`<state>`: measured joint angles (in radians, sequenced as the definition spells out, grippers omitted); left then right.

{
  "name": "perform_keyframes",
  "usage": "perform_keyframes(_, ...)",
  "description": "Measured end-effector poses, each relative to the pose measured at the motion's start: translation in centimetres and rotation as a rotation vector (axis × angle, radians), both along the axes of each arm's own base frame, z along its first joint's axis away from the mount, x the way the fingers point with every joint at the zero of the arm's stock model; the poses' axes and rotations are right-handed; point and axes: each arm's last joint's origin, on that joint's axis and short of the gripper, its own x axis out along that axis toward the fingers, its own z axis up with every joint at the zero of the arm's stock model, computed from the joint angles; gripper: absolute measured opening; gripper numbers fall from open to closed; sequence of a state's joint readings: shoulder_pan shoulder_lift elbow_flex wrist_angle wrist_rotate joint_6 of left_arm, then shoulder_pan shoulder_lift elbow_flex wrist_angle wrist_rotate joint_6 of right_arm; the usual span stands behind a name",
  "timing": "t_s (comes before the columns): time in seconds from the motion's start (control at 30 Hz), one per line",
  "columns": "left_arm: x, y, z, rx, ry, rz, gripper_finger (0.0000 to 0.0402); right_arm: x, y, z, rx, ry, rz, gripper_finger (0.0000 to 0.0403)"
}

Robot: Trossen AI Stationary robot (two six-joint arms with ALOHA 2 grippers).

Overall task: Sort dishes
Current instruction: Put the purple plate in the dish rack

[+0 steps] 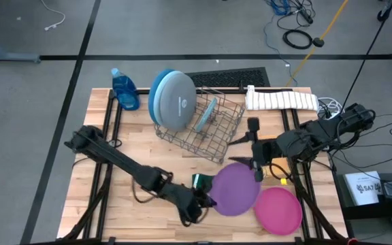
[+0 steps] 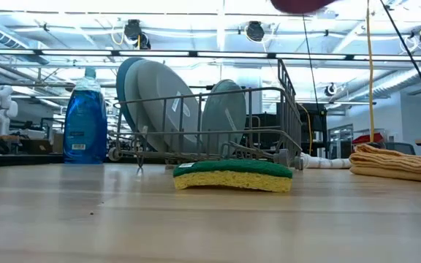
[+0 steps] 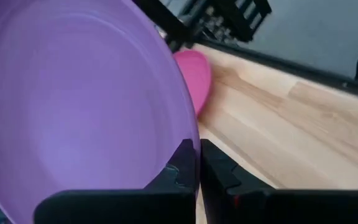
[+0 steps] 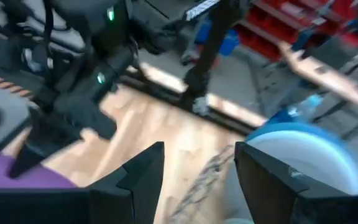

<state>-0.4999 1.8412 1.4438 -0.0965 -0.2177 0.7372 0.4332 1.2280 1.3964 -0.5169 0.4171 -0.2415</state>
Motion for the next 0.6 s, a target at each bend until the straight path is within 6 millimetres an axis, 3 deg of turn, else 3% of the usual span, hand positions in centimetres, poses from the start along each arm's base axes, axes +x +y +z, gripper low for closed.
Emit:
perform_keyframes(0.23, -3.8, 1.9, 6.1, -0.037, -0.085, 0.146, 0.0000, -1.8, -1.3, 3.0, -0.101, -0.202, -0.127, 0.0189)
perform_keyframes(0.37, -5.5, 3.1, 8.4, -0.053, -0.128, 0.254, 0.0000, -3.0, -1.9, 4.4, -0.133, -0.294, -0.146, 0.0189)
perform_keyframes(0.6, -7.6, 5.9, 11.6, -0.190, -0.191, 0.399, 0.0000, -3.2, -2.2, 4.1, -0.167, -0.251, -0.198, 0.0189)
